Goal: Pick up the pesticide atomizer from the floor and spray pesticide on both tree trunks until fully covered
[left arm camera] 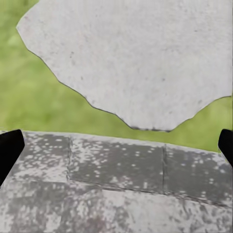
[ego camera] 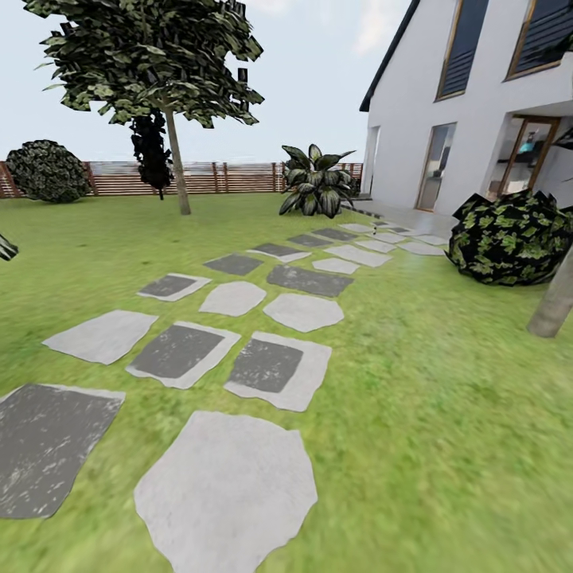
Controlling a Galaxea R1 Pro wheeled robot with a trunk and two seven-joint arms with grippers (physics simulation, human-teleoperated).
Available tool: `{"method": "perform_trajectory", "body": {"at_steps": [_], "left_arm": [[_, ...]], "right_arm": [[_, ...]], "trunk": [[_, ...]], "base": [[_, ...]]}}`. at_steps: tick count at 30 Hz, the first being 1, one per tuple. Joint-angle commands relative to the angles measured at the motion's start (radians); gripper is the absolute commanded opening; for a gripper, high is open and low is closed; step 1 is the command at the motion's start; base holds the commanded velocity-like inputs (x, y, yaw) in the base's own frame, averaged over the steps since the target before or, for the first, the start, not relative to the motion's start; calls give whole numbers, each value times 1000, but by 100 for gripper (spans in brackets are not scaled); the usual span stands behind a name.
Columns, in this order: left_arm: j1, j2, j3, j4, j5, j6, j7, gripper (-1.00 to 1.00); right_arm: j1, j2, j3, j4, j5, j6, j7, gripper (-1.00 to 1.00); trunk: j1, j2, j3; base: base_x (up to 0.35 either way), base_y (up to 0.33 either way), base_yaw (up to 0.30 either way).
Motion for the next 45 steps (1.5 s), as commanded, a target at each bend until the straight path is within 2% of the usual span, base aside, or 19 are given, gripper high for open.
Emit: {"method": "perform_trajectory", "body": {"at_steps": [1,45], "left_arm": [[0,0,0,0,0,0,0,100],[0,-1,-3,0,-10,0,-3,100]], "right_arm": [[0,0,0,0,0,0,0,100],[0,0,-4,-2,-2,0,-7,100]], "trunk": [[0,0,0],[0,0,0]], "base": [[340,0,0],[340,0,0]]}}
